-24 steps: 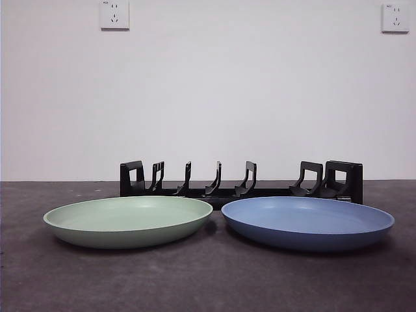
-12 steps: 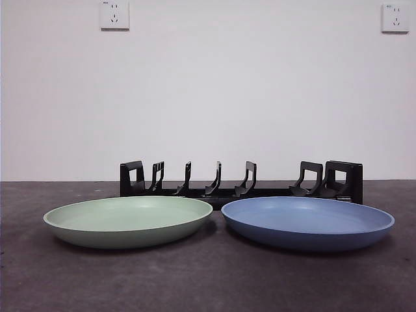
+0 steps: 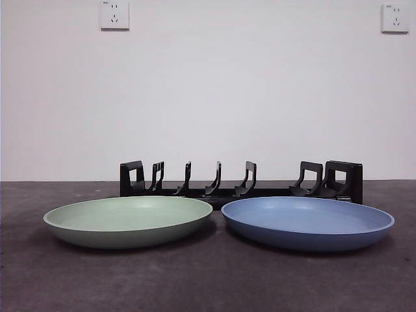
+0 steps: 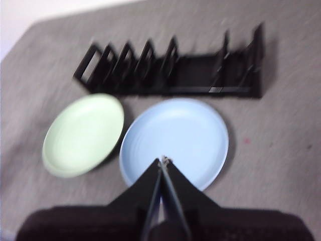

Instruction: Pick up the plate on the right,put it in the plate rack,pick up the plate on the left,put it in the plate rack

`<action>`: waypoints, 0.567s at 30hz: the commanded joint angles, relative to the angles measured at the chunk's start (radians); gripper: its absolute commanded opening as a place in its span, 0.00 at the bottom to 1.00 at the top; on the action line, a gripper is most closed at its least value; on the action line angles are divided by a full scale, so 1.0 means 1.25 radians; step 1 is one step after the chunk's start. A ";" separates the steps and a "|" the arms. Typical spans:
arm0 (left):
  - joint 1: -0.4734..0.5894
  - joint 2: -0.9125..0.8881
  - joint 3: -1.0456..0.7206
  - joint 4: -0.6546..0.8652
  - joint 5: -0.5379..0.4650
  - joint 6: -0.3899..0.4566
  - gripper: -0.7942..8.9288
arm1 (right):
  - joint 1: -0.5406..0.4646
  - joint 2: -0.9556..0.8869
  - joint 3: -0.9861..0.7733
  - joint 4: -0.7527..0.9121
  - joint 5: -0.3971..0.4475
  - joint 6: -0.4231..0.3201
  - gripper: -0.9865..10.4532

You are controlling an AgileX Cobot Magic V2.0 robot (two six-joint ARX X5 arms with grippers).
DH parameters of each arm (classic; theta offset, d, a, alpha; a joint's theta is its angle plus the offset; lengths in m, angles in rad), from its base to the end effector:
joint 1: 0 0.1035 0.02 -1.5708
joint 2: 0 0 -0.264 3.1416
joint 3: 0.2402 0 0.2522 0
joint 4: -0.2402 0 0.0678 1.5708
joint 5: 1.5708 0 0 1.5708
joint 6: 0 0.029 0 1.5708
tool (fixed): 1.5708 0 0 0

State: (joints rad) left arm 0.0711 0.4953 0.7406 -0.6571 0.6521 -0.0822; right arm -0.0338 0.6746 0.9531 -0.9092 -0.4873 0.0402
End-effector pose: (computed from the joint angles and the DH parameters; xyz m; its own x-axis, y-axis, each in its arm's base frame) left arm 0.0950 -0.0109 0.3103 0.7696 -0.5536 -0.3181 0.4638 0.8272 -0.3173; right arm 0.1087 0.0099 0.3383 0.7290 0.4439 -0.5211 -0.3241 0.8944 0.3084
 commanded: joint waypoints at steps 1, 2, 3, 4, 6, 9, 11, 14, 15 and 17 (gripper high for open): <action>-0.003 0.025 0.040 -0.055 0.009 0.074 0.07 | 0.001 0.028 0.032 -0.052 -0.015 -0.081 0.08; -0.006 0.034 0.054 -0.072 0.008 0.085 0.07 | 0.001 0.037 0.041 -0.066 -0.015 -0.087 0.08; -0.011 0.043 0.064 -0.082 0.008 0.092 0.08 | 0.001 0.045 0.047 -0.072 -0.015 -0.091 0.08; -0.016 0.048 0.070 -0.086 0.008 0.096 0.07 | 0.001 0.051 0.050 -0.072 -0.015 -0.091 0.08; -0.027 0.057 0.076 -0.088 0.008 0.096 0.07 | 0.001 0.060 0.054 -0.072 -0.016 -0.093 0.08; -0.037 0.072 0.077 -0.089 0.008 0.096 0.08 | 0.001 0.066 0.056 -0.063 -0.017 -0.095 0.09; -0.037 0.081 0.077 -0.088 0.008 0.096 0.13 | 0.001 0.066 0.056 -0.059 -0.017 -0.095 0.11; -0.039 0.089 0.080 -0.081 0.008 0.096 0.68 | 0.001 0.066 0.056 -0.051 -0.018 -0.074 0.43; -0.045 0.091 0.081 -0.075 0.009 0.096 0.76 | 0.001 0.068 0.056 -0.047 -0.018 -0.064 0.56; -0.060 0.096 0.081 -0.060 0.025 0.097 0.76 | 0.001 0.075 0.057 -0.047 -0.020 -0.056 0.62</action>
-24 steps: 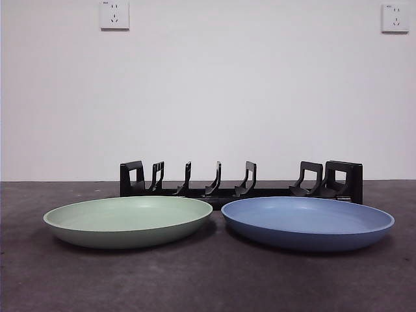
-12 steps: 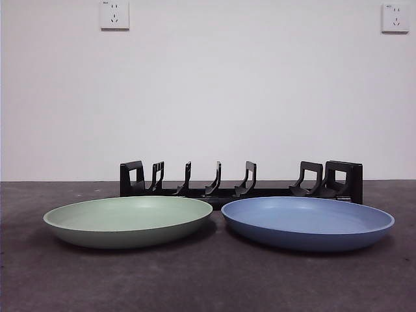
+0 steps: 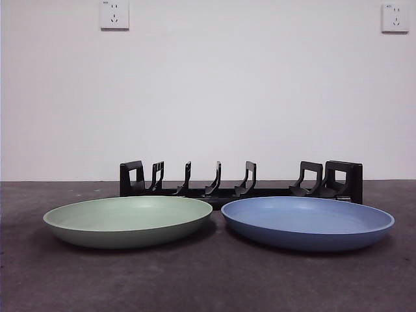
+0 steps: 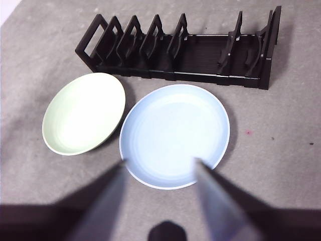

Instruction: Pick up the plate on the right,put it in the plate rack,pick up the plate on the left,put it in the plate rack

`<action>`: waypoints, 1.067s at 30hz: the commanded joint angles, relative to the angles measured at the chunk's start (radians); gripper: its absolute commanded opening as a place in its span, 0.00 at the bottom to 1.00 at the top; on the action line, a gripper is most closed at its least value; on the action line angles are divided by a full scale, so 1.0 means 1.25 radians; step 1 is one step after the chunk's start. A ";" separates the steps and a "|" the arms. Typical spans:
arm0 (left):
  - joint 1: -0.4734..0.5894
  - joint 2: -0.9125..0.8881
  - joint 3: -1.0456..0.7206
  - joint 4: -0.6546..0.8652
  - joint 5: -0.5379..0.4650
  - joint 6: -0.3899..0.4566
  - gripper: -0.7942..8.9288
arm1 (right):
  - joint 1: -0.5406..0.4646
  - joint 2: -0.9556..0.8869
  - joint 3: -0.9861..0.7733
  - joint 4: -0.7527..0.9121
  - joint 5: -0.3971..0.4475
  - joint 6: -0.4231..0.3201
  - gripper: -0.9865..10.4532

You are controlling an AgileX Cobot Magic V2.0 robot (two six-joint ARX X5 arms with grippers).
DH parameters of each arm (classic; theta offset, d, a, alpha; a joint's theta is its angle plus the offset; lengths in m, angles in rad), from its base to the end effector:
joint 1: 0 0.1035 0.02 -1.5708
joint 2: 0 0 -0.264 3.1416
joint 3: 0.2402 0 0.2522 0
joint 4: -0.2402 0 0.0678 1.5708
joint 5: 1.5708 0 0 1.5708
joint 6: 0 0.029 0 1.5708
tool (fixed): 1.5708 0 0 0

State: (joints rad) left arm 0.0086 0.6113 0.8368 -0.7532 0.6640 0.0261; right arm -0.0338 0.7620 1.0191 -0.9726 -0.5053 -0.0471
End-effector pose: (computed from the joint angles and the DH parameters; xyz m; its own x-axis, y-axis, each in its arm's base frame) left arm 0.1076 -0.0169 0.3226 0.6857 -0.6104 -0.3966 0.5386 0.7919 -0.2877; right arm 0.1214 0.0099 0.3449 0.6764 0.4615 -0.5740 -0.3661 0.8869 0.2817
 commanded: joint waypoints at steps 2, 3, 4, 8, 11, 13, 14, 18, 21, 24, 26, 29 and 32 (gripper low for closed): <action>-0.025 0.010 0.005 0.032 0.022 0.028 0.76 | 0.001 0.013 0.004 0.006 -0.022 0.015 0.61; -0.033 0.015 0.006 0.032 0.020 0.048 0.76 | 0.001 0.020 0.004 0.007 -0.029 0.016 0.61; -0.041 0.019 0.008 0.032 0.020 0.056 0.76 | 0.001 0.028 0.004 0.008 -0.030 0.017 0.61; -0.092 0.044 0.015 0.036 0.019 0.101 0.76 | 0.001 0.106 0.004 0.029 -0.030 0.028 0.61; -0.139 0.070 0.027 0.035 0.019 0.131 0.76 | 0.002 0.211 0.004 0.077 -0.030 0.038 0.61; -0.167 0.089 0.041 0.035 0.017 0.133 0.76 | 0.002 0.296 0.004 0.103 -0.030 0.038 0.61; -0.177 0.097 0.048 0.035 0.013 0.133 0.76 | 0.002 0.340 0.004 0.114 -0.030 0.038 0.61; -0.210 0.125 0.060 0.035 0.013 0.146 0.76 | 0.025 0.497 0.004 0.153 -0.020 0.037 0.61; -0.224 0.138 0.060 0.035 0.012 0.151 0.76 | 0.056 0.584 0.004 0.193 -0.006 0.038 0.61; -0.230 0.145 0.060 0.035 0.012 0.151 0.76 | 0.079 0.639 0.004 0.226 0.049 0.038 0.61; -0.232 0.147 0.060 0.034 0.012 0.151 0.76 | 0.086 0.662 0.004 0.236 0.064 0.037 0.61; -0.232 0.147 0.060 0.035 0.012 0.151 0.76 | 0.087 0.690 0.004 0.245 0.070 0.038 0.61; -0.232 0.147 0.060 0.035 0.012 0.151 0.76 | 0.090 0.714 0.004 0.255 0.073 0.038 0.58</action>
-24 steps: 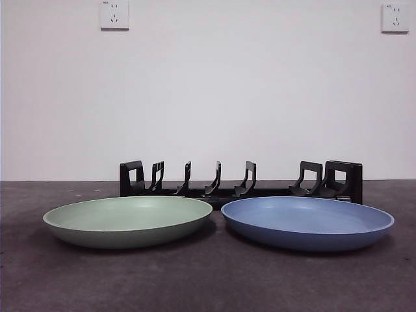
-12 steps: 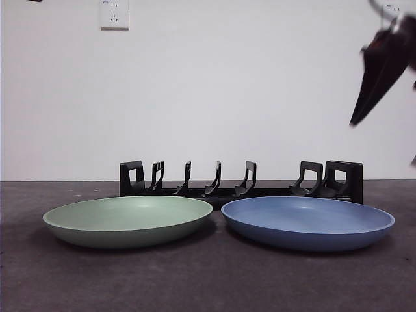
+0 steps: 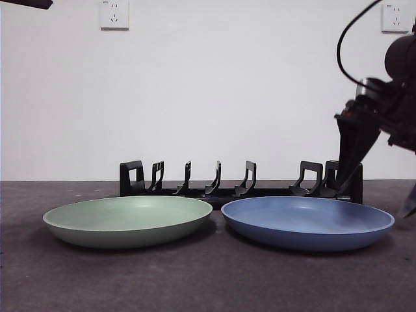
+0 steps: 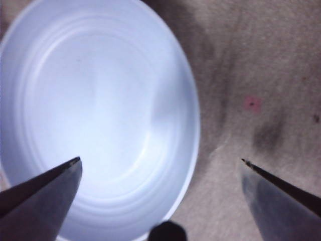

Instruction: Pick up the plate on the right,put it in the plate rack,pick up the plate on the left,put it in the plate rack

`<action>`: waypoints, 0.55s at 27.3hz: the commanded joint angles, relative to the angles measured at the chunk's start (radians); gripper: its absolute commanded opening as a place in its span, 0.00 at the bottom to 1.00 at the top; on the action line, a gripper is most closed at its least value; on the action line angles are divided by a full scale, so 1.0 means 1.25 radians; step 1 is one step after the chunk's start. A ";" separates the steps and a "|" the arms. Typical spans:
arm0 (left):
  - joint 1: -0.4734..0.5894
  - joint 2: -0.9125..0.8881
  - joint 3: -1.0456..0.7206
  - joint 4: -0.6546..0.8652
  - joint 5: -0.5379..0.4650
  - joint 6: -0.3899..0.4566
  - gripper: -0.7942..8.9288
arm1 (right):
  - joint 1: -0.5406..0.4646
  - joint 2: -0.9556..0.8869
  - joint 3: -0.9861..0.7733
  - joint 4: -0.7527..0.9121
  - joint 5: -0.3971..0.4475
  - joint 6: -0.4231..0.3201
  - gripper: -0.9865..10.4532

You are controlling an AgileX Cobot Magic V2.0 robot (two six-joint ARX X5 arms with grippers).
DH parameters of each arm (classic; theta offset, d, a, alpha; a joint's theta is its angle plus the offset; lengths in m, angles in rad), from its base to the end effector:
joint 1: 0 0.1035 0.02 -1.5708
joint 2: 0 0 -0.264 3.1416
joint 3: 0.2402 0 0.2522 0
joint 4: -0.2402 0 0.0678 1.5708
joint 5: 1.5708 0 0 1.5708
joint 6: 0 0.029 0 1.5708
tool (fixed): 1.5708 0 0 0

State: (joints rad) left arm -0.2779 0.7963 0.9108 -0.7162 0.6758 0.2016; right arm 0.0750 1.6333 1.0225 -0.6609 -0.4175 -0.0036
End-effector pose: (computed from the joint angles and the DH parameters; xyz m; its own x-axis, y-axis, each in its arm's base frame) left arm 0.1358 -0.0576 0.3286 0.4469 -0.7780 -0.4416 0.8045 0.5654 -0.1818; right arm 0.2976 0.0342 0.1855 0.2382 0.4245 -0.8735 -0.1911 0.9023 0.3864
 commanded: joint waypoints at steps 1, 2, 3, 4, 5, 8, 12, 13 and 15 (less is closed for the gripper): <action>-0.003 -0.001 0.000 0.005 0.001 0.010 0.76 | 0.003 0.023 0.001 0.006 0.005 0.003 0.54; -0.003 -0.001 0.000 0.005 -0.001 0.010 0.76 | 0.004 0.030 0.001 0.008 0.005 0.003 0.49; -0.003 0.000 0.000 0.005 -0.004 0.010 0.76 | 0.007 0.034 0.001 0.009 0.005 0.003 0.47; -0.003 0.000 0.000 0.005 -0.007 0.011 0.76 | 0.010 0.038 0.001 0.010 0.005 0.003 0.46; -0.003 0.001 0.000 0.005 -0.015 0.011 0.76 | 0.015 0.043 0.001 0.012 0.005 0.002 0.43; -0.003 0.004 0.000 0.005 -0.018 0.016 0.76 | 0.024 0.053 0.001 0.017 0.007 0.003 0.34; -0.003 0.008 0.000 0.005 -0.019 0.016 0.76 | 0.041 0.069 0.001 0.021 0.016 0.004 0.23; -0.003 0.009 0.000 0.005 -0.018 0.016 0.76 | 0.044 0.074 0.001 0.022 0.023 0.007 0.21; -0.003 0.009 0.000 0.005 -0.018 0.016 0.76 | 0.048 0.081 0.001 0.023 0.042 0.016 0.14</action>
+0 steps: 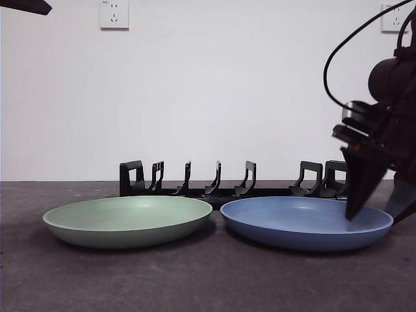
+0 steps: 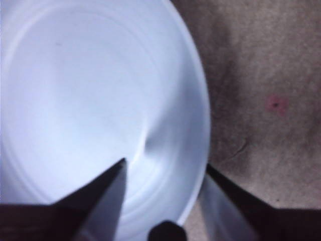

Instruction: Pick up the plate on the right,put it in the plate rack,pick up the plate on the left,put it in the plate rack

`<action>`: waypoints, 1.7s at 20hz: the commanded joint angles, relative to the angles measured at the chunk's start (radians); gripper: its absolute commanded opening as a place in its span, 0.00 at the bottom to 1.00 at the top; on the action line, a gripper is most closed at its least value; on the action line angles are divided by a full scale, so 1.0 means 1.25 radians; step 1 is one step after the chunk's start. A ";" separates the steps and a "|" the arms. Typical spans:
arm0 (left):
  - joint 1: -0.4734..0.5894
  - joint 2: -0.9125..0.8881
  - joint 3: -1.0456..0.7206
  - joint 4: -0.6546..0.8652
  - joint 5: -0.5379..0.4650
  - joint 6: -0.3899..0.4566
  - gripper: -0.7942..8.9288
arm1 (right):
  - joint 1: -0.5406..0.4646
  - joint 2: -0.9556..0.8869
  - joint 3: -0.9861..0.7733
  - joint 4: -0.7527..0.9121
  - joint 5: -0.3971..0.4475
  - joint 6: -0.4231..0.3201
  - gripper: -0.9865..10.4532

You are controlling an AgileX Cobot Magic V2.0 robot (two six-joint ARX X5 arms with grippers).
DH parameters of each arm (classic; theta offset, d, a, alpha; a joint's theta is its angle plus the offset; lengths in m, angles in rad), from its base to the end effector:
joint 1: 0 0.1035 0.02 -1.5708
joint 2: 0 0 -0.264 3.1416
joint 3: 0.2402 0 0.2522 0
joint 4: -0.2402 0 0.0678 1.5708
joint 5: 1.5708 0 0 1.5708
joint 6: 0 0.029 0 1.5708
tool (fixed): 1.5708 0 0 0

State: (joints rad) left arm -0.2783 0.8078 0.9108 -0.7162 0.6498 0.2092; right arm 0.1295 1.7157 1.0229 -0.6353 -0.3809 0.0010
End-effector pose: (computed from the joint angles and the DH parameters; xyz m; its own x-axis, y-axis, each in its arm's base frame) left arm 0.1388 -0.0579 0.3269 0.4599 -0.7606 -0.4582 0.7943 0.5831 -0.1707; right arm 0.3037 0.0504 0.1625 0.1732 0.3974 -0.9011 -0.2075 0.9091 0.3611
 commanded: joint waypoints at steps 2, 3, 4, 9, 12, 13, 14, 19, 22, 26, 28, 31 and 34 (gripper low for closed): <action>-0.004 0.000 0.000 0.004 0.003 0.010 0.76 | 0.006 0.017 0.000 0.006 0.027 0.011 0.07; -0.005 0.000 0.000 0.004 0.003 0.010 0.76 | 0.006 0.017 0.000 0.009 0.028 0.012 0.07; -0.006 0.000 0.000 0.003 0.003 0.010 0.76 | 0.006 0.017 0.001 0.013 0.028 0.012 0.07; -0.039 0.000 0.000 0.003 0.000 0.065 0.76 | 0.006 0.008 0.002 0.015 0.027 0.012 0.07; -0.089 0.004 0.000 0.003 -0.041 0.125 0.76 | 0.005 -0.024 0.017 -0.011 0.027 0.010 0.07; -0.116 0.009 0.000 0.004 -0.063 0.150 0.76 | 0.004 -0.045 0.034 -0.032 0.027 0.006 0.07; -0.138 0.015 0.000 0.005 -0.079 0.170 0.76 | -0.002 -0.063 0.052 -0.056 0.027 0.000 0.07; -0.276 0.064 0.000 0.029 -0.181 0.262 0.76 | -0.016 -0.157 0.208 -0.228 0.033 -0.030 0.07; -0.373 0.099 0.000 0.088 -0.331 0.360 0.76 | -0.014 -0.178 0.301 -0.317 0.027 -0.032 0.07; -0.506 0.146 0.001 0.199 -0.574 0.526 0.76 | -0.014 -0.178 0.382 -0.423 -0.034 -0.038 0.07; -0.553 0.177 0.001 0.260 -0.643 0.616 0.76 | -0.008 -0.178 0.395 -0.456 -0.062 -0.044 0.07; -0.579 0.229 0.001 0.328 -0.688 0.715 0.76 | 0.020 -0.179 0.396 -0.480 -0.071 -0.046 0.07; -0.585 0.279 0.001 0.351 -0.709 0.743 0.74 | 0.059 -0.179 0.396 -0.475 -0.073 -0.044 0.07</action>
State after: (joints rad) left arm -1.0054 1.1549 0.9108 -0.2859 -0.2337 1.1076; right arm 0.2020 1.4887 1.5135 -1.2335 -0.4610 -0.0460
